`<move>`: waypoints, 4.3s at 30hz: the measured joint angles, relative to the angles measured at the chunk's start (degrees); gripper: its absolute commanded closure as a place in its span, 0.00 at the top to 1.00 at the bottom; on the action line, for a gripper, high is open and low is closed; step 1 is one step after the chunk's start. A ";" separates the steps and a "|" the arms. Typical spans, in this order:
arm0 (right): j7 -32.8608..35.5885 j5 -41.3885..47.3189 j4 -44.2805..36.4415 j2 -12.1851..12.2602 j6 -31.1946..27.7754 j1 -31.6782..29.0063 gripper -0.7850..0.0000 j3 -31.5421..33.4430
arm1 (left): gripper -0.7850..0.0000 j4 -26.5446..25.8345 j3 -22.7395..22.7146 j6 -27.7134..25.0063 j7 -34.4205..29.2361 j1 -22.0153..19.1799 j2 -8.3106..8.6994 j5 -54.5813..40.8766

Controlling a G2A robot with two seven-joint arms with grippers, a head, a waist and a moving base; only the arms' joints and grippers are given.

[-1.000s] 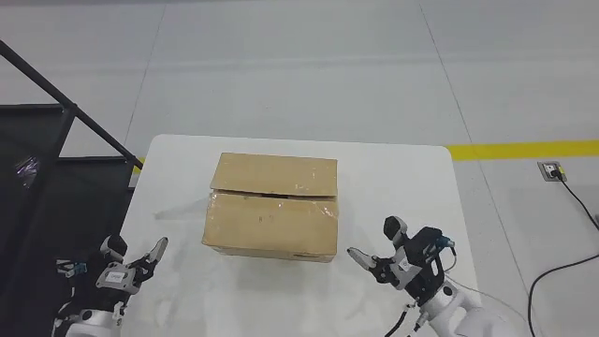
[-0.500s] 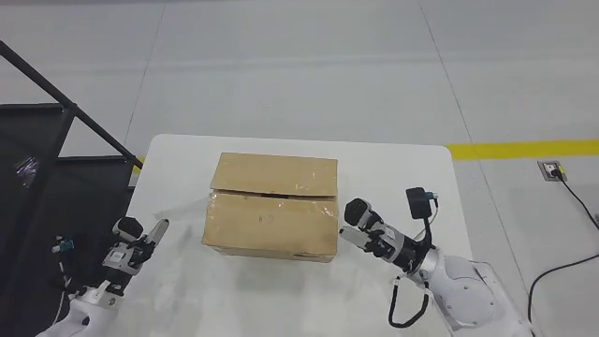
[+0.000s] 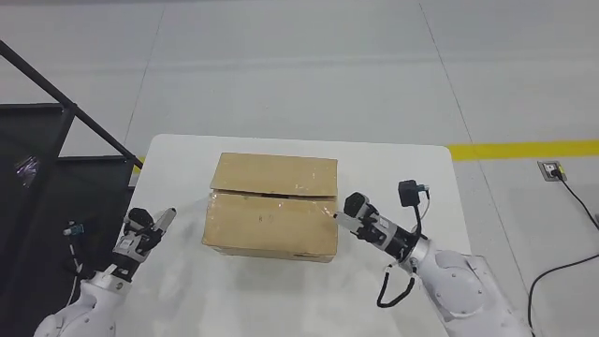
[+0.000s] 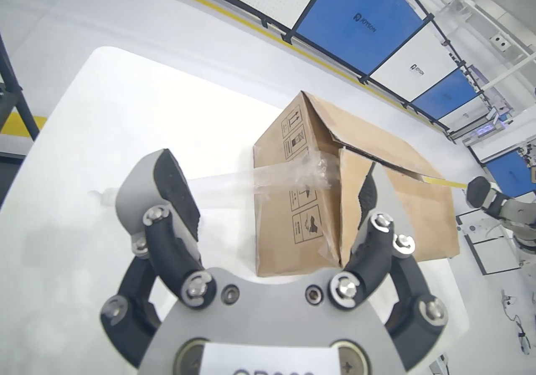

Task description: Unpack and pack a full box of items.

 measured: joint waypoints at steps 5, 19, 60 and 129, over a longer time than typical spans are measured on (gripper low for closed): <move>7.49 6.90 6.83 -0.08 -2.40 4.28 1.00 -1.25 | 1.00 3.18 1.63 -0.77 -2.43 -3.59 0.02 -3.36; 18.19 21.18 19.86 -1.12 -8.64 13.40 1.00 -6.09 | 1.00 2.71 2.18 -0.65 -2.32 -3.38 -0.03 -3.75; 37.83 26.69 5.36 8.61 -11.49 13.65 1.00 -21.17 | 1.00 0.07 -0.98 -21.74 -14.45 3.55 2.41 4.67; -9.42 25.59 34.75 -5.77 9.12 38.91 1.00 -31.26 | 1.00 -0.35 8.69 -15.78 -10.92 4.09 4.17 20.50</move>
